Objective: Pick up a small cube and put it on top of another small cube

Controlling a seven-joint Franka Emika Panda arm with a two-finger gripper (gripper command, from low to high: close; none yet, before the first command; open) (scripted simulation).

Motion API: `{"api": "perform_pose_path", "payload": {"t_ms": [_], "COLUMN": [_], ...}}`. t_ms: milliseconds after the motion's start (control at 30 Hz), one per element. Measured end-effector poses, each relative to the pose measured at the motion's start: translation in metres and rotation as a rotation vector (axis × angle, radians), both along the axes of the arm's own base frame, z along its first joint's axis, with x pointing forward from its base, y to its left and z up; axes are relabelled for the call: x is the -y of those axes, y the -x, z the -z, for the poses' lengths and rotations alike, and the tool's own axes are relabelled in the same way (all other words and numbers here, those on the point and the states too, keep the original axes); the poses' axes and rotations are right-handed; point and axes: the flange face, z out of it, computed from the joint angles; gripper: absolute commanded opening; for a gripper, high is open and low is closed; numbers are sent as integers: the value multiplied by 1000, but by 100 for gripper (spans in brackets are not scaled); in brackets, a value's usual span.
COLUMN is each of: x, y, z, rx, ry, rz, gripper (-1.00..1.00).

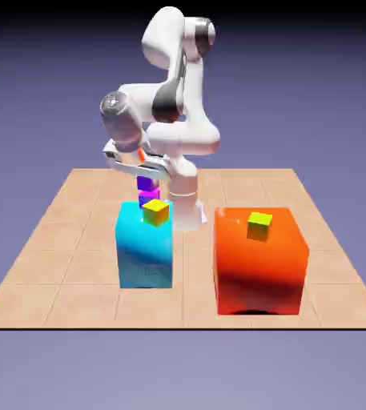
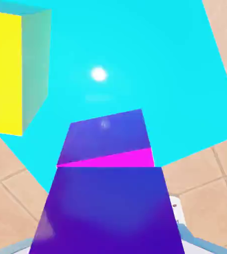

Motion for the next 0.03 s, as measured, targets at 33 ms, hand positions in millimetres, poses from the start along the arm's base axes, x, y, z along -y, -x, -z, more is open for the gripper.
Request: {"api": "perform_pose_path", "payload": {"t_ms": [33], "x": [0], "y": [0], "z": [0], "rx": [0], "ry": [0], "rz": [0], "gripper": [100]}}
